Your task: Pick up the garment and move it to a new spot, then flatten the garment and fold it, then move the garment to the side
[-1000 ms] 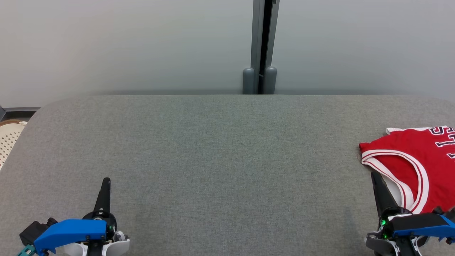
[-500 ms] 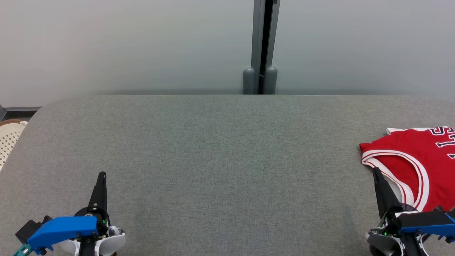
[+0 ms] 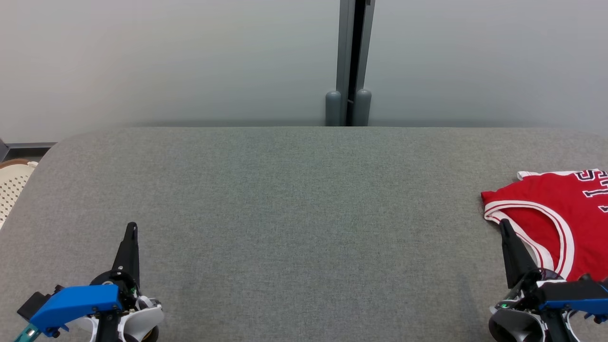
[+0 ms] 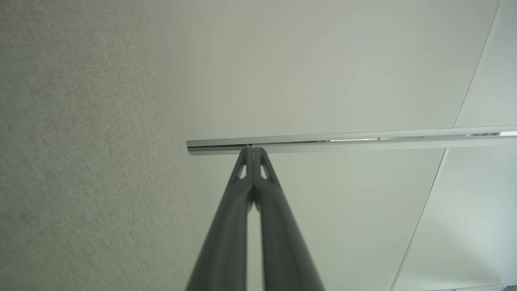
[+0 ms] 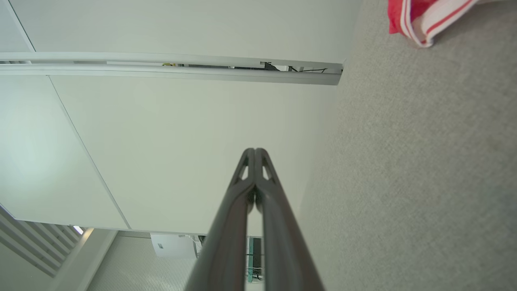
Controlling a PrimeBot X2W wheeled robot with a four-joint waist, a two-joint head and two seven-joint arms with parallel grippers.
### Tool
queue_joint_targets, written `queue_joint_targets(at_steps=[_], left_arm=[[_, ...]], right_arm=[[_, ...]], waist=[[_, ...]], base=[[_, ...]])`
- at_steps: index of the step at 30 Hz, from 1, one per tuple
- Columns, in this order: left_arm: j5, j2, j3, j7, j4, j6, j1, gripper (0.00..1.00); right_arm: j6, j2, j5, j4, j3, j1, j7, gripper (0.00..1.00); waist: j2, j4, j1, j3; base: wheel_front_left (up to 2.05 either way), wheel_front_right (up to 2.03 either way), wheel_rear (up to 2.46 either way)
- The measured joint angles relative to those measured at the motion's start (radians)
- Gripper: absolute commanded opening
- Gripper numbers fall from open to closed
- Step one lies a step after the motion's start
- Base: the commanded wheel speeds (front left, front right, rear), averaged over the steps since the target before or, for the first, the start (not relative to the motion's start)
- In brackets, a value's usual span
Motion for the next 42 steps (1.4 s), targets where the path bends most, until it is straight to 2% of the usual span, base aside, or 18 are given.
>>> queue_joint_targets(at_steps=[6,42], left_arm=[[-0.033,-0.001,0.008,0.009,-0.003,-0.005,-0.003,0.0],[-0.032,-0.001,0.008,0.01,-0.004,-0.005,-0.004,0.0]], right_arm=[[0.0,0.0,0.039,-0.005,-0.003,-0.001,0.009,0.0],[0.0,0.0,0.04,-0.005,-0.003,-0.003,0.009,0.0]], waist=[[0.0,0.001,0.0,0.0],[0.0,0.001,0.0,0.0]], base=[[0.0,0.0,0.0],[0.0,0.0,0.0]])
